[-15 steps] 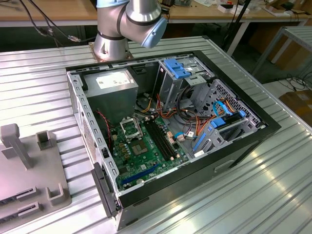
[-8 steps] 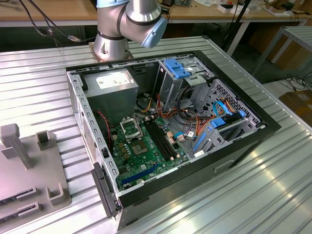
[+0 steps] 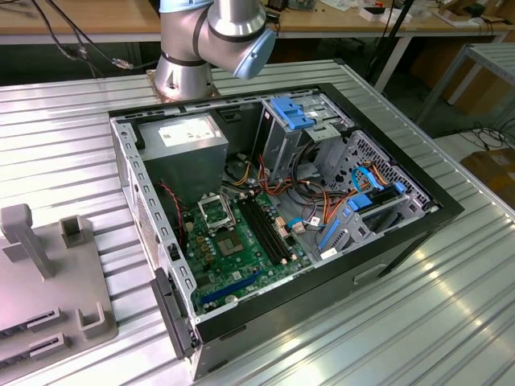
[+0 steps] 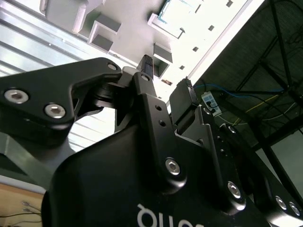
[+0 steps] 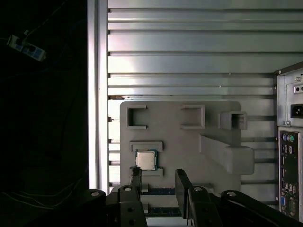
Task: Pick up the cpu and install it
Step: 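Pick up the cpu and move it towards the insertion slot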
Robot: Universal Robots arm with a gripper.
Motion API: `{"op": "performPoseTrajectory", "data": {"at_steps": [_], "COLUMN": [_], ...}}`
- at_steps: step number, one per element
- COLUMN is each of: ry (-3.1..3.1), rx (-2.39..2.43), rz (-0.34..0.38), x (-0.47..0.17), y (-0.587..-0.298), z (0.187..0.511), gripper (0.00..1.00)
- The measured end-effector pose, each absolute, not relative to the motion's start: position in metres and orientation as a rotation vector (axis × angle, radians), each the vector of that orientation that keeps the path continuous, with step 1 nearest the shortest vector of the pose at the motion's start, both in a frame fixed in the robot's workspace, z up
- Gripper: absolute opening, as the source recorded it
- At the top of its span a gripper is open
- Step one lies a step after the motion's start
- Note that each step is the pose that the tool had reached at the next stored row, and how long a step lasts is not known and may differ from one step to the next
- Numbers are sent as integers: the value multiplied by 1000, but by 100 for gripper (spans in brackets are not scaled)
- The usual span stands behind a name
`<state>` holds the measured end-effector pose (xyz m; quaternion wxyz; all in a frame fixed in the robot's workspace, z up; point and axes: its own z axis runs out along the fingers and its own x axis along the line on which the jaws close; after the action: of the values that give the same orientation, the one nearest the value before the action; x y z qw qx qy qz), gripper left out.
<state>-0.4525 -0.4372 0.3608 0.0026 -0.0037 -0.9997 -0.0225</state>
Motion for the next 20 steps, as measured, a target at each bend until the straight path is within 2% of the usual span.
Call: {"op": "performPoseTrajectory", "data": {"at_steps": [3,5,6,7,20], "ry": [-3136,-3136,-3136,-3136,-3135], "rx": [-12,-12,-9,-6,22], "rz": [-71,-71,-71,-71,-70], "x": [-453,-453,-453,-454,-470], "y": [-437,-437,-436,-435,-433], "z": [361,361,360,359,335], "gripper": [44,55,55,62,62]}}
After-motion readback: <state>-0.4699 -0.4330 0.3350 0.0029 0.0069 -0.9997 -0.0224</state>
